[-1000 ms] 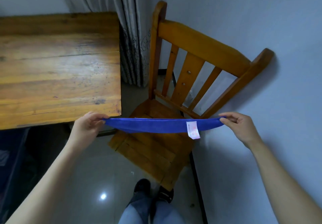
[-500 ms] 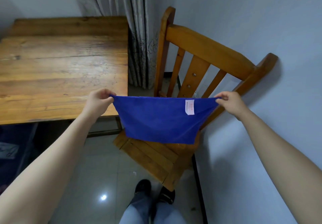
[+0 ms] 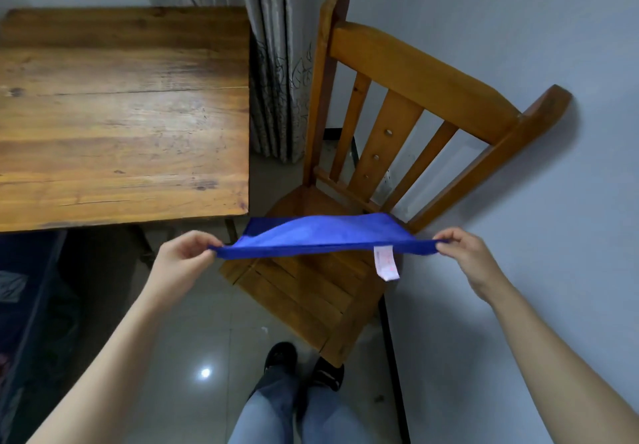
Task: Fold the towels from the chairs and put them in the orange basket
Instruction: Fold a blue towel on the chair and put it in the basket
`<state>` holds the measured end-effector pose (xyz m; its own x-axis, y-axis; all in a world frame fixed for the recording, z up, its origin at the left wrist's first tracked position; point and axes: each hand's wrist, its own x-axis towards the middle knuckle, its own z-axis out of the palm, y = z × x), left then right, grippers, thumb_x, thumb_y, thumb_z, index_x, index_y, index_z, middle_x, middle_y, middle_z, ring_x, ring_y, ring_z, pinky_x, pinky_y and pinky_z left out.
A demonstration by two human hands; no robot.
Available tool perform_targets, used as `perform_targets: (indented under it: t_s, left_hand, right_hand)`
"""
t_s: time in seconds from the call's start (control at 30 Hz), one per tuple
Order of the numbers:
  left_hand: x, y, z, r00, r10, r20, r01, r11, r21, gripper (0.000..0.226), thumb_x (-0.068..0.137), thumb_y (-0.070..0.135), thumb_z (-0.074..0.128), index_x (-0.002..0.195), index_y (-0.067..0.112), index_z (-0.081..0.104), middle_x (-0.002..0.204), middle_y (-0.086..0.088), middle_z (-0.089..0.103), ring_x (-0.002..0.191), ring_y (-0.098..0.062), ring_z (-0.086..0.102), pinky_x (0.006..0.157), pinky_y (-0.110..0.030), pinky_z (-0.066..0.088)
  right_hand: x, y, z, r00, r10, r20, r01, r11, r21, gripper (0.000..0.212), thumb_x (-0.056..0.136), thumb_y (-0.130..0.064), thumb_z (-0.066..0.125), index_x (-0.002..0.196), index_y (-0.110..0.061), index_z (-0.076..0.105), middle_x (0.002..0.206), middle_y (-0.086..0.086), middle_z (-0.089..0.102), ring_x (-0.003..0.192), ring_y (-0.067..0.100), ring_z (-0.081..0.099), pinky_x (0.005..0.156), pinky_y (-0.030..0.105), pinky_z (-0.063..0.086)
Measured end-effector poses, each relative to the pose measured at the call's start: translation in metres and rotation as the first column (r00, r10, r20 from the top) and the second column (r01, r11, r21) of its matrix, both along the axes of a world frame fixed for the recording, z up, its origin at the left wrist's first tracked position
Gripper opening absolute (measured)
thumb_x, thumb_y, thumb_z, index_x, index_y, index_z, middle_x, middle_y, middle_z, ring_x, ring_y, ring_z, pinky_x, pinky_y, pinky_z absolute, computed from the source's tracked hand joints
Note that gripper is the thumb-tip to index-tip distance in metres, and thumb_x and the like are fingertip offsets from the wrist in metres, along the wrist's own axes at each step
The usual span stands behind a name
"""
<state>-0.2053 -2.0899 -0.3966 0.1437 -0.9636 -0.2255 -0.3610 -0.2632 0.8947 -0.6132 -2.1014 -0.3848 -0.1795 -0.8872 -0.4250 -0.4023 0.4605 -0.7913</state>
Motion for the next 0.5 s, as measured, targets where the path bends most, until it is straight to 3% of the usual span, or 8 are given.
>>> perform_targets:
  t_s: [0.13,0.27,0.4,0.5]
  left_hand:
    - [0.008,0.031,-0.064,0.996,-0.082,0.044,0.072,0.979,0.189,0.033,0.079,-0.019,0.055,0.068,0.011,0.061,0.055,0.008,0.064,0.052,0.007,0.054,0.054,-0.004,0.038]
    - [0.008,0.045,-0.128,0.991,-0.112,0.07,0.083,0.94,0.331,0.036,0.079,-0.02,0.054,0.067,0.013,0.058,0.066,0.0,0.061,0.053,0.005,0.055,0.053,-0.004,0.038]
    - [0.003,0.048,-0.166,0.996,-0.035,0.076,0.002,0.92,0.392,0.031,0.081,-0.017,0.052,0.069,0.011,0.058,0.071,-0.007,0.062,0.067,-0.016,0.055,0.054,-0.004,0.041]
    - [-0.002,0.04,-0.173,0.996,0.035,0.087,-0.066,0.923,0.38,0.027,0.083,-0.015,0.052,0.073,0.01,0.059,0.074,-0.005,0.061,0.069,-0.014,0.054,0.053,-0.003,0.041]
  right_hand:
    - [0.002,0.037,-0.066,0.987,0.12,-0.109,-0.102,0.982,0.159,0.032,0.087,0.01,0.051,0.071,-0.018,0.053,0.07,0.0,0.058,0.059,-0.005,0.055,0.059,0.006,0.039]
    - [0.008,0.058,-0.14,0.952,0.234,-0.198,-0.174,0.944,0.281,0.036,0.086,0.006,0.054,0.071,-0.027,0.051,0.075,0.005,0.061,0.08,0.025,0.06,0.068,0.026,0.04]
    - [0.017,0.064,-0.175,0.949,0.202,-0.241,-0.115,0.937,0.331,0.027,0.088,0.001,0.053,0.074,-0.023,0.052,0.084,0.008,0.064,0.085,0.027,0.06,0.071,0.03,0.04]
    - [0.017,0.056,-0.186,0.963,0.148,-0.225,-0.075,0.95,0.302,0.014,0.09,0.0,0.051,0.091,-0.011,0.059,0.09,0.007,0.063,0.089,0.022,0.059,0.074,0.025,0.038]
